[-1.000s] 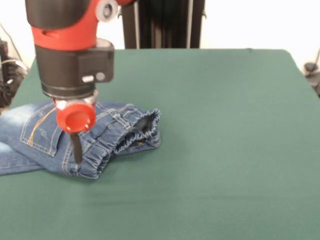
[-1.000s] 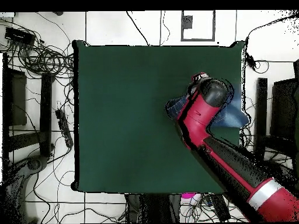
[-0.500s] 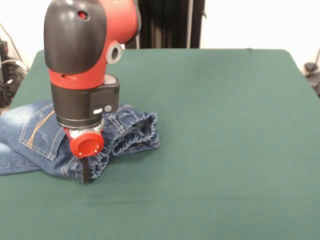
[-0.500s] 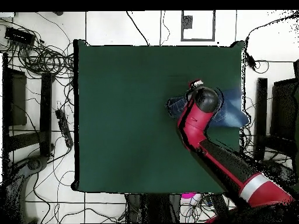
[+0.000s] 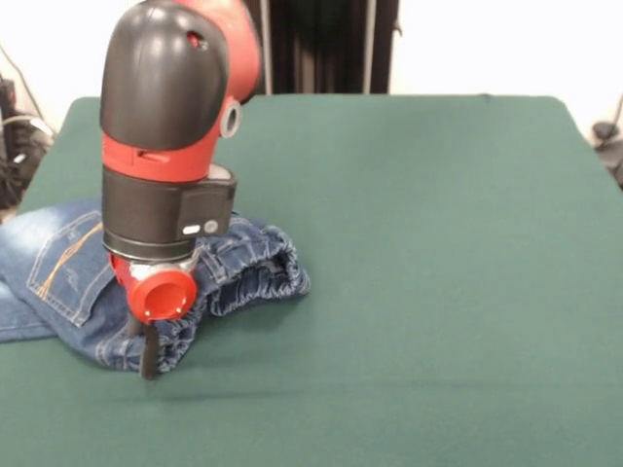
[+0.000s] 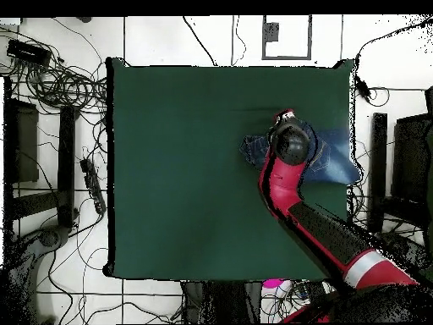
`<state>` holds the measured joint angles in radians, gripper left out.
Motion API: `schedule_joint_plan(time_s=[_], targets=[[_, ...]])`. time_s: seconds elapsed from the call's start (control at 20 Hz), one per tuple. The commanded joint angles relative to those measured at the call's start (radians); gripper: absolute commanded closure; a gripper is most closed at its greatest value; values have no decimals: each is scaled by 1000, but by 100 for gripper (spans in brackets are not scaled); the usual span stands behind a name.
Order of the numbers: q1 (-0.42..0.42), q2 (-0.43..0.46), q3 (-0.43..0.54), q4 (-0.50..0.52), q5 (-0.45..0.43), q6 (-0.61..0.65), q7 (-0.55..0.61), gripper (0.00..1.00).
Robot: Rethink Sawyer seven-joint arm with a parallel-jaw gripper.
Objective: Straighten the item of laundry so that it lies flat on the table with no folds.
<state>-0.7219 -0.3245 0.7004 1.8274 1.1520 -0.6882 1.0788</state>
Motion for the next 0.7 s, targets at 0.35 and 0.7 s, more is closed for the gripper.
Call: schedule_joint_plan(time_s=[0.35,0.7], targets=[[24,202,-130,-135,48,75,277,100],[14,121,-112,-26,107,87,316,100]])
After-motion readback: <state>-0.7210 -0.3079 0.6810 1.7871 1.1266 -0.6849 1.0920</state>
